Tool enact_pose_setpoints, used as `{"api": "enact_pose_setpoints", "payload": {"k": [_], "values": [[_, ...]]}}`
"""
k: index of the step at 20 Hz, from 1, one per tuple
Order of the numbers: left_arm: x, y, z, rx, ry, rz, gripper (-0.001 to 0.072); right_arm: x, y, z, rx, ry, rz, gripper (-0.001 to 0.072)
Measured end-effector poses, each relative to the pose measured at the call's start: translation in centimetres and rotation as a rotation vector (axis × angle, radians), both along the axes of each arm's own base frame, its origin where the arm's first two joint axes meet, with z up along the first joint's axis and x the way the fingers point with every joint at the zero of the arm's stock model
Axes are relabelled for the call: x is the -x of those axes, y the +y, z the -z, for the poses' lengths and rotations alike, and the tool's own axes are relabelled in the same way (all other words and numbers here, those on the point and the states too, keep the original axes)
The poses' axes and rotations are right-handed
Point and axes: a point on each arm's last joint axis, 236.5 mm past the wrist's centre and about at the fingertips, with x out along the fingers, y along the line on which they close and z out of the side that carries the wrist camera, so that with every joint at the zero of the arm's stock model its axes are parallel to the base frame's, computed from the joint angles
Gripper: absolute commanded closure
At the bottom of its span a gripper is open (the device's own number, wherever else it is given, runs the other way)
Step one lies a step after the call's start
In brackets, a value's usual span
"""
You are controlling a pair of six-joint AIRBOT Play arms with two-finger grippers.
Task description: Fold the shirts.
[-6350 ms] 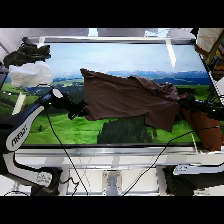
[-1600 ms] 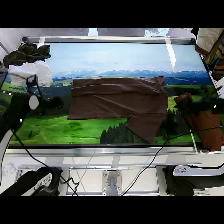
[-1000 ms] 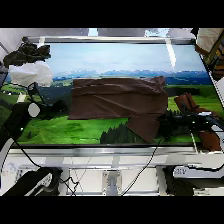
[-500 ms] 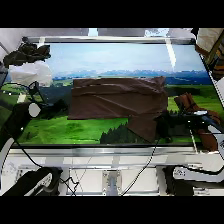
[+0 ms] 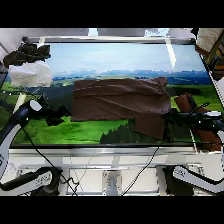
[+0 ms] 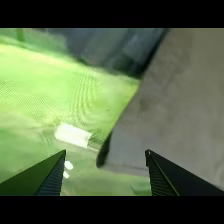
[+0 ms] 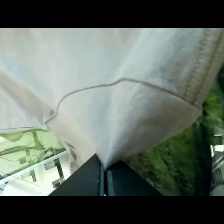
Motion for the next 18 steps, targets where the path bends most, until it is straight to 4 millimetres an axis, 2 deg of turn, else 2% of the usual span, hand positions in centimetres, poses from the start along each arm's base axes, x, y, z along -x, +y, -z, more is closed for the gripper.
{"api": "enact_pose_setpoints", "payload": {"k": [3,5,7,9,10,12,16,18], "values": [[0.6,-0.9,0.9,0.067,0.047,0.013,0.0176,0.0,-0.1,-0.3,-0.002,-0.001,0.008,0.0675],[0.7,-1.2,1.1,0.091,0.056,0.016,0.0242,-0.1,-0.1,-0.4,-0.007,-0.002,0.013,0.0675],[0.8,-1.7,1.3,0.115,0.065,0.021,0.0246,-0.2,-0.1,-0.5,-0.010,-0.005,0.020,0.0675],[0.9,-2.1,1.5,0.141,0.074,0.018,0.0449,-0.3,-0.1,-0.6,-0.013,-0.008,0.024,0.0675],[0.9,-2.4,1.6,0.154,0.082,0.015,0.0510,-0.3,-0.1,-0.6,-0.013,-0.008,0.025,0.0675],[0.8,-3.0,1.7,0.189,0.085,0.004,0.0695,-0.3,-0.1,-0.6,-0.015,-0.009,0.027,0.0675],[0.3,-4.8,0.9,0.285,0.080,-0.018,0.0695,-0.1,0.3,-0.8,-0.034,-0.002,0.016,0.0674],[-0.3,-5.9,-0.1,0.348,0.058,-0.026,0.0695,0.4,0.8,-1.1,-0.056,0.011,0.001,0.0675]]}}
